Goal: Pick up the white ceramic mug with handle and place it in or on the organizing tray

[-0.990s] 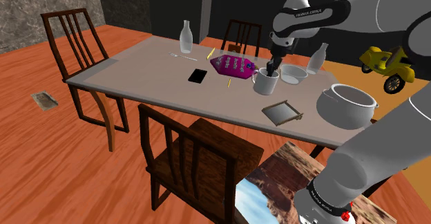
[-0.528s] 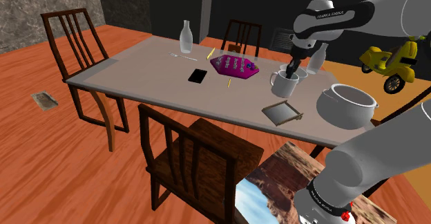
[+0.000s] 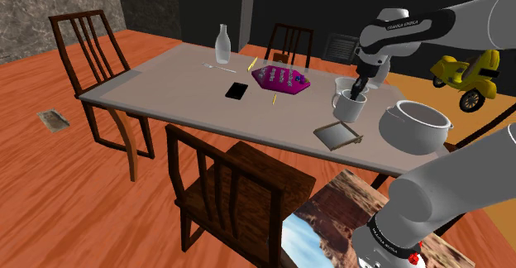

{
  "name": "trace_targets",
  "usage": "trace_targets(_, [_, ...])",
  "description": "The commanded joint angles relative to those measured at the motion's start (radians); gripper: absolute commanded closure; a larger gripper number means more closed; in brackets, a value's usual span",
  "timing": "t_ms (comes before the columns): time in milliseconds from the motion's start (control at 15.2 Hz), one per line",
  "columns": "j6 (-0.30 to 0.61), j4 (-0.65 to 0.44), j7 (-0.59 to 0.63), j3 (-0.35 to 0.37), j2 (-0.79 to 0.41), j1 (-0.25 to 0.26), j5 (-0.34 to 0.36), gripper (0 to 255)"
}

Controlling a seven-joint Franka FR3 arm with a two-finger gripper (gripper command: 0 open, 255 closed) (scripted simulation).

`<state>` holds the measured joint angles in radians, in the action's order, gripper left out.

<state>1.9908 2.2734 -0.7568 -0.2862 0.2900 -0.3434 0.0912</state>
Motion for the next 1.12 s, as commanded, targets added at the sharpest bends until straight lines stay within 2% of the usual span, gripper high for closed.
trace_targets(0, [0.027, 0.018, -0.001, -0.002, -0.009, 0.000, -0.001, 255])
trace_targets(726, [0.190, 0.118, -0.011, -0.016, -0.072, 0.000, -0.010, 255])
trace_targets(1056, [0.190, 0.118, -0.011, -0.016, -0.072, 0.000, -0.010, 255])
